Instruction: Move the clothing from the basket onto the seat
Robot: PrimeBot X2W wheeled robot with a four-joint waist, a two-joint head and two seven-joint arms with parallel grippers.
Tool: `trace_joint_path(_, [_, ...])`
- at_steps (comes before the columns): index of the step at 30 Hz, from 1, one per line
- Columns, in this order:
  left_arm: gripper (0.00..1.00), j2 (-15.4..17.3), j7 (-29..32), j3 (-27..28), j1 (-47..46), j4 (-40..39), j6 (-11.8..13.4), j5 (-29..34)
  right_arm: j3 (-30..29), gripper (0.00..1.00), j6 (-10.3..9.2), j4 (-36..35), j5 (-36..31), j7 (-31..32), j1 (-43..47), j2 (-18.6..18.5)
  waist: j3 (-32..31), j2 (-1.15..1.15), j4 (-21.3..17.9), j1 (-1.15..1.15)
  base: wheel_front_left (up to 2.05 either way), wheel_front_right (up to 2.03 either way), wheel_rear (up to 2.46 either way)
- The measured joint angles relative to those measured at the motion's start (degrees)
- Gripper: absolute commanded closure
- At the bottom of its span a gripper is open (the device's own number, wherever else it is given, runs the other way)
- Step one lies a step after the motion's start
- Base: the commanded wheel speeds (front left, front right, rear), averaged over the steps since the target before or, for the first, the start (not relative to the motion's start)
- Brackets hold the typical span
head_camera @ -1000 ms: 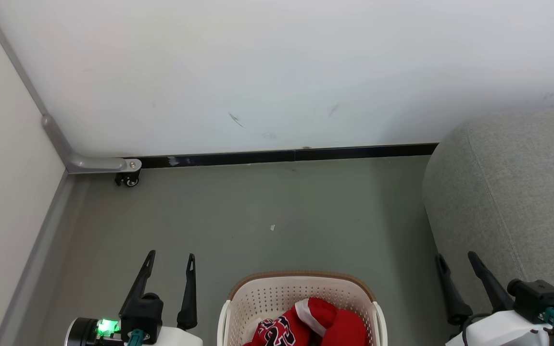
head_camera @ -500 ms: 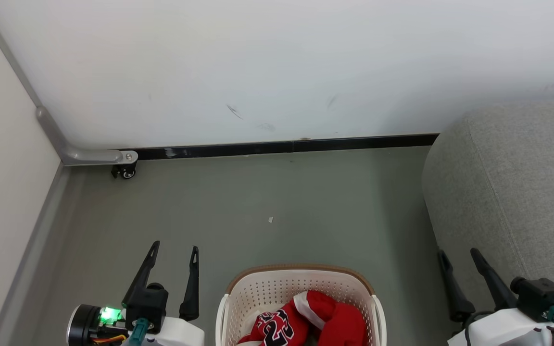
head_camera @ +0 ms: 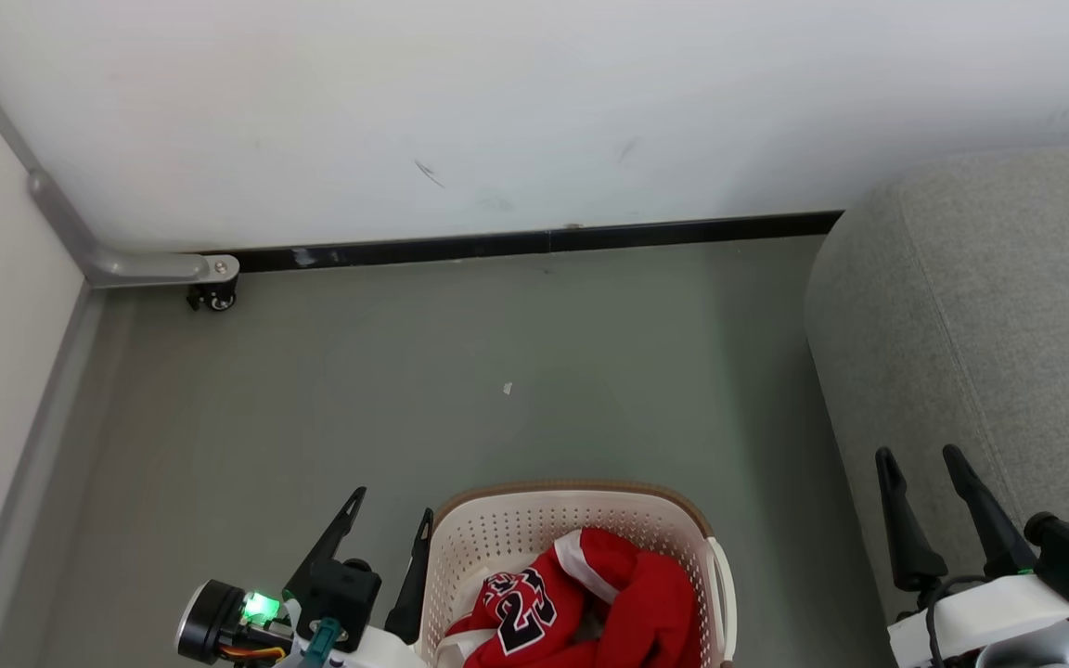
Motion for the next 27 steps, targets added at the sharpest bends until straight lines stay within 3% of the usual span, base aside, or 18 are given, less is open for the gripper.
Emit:
trace_joint_path(14, [0.0, -0.08, 0.0, -3.11, -5.76, 7.02, -2.15, 2.4, -0.67, 0.0, 0.0, -3.33, 0.15, -0.11, -2.22, 0.01, 5.73, 0.0, -2.47, 0.0, 0.0, 0.0, 0.0])
trace_joint_path(27, [0.0, -0.24, 0.0, -3.8, -10.71, 10.58, -2.2, 4.3, 0.18, 0.0, 0.0, -6.2, 0.87, -0.51, -6.92, -0.01, 12.51, 0.0, -5.28, 0.0, 0.0, 0.0, 0.0])
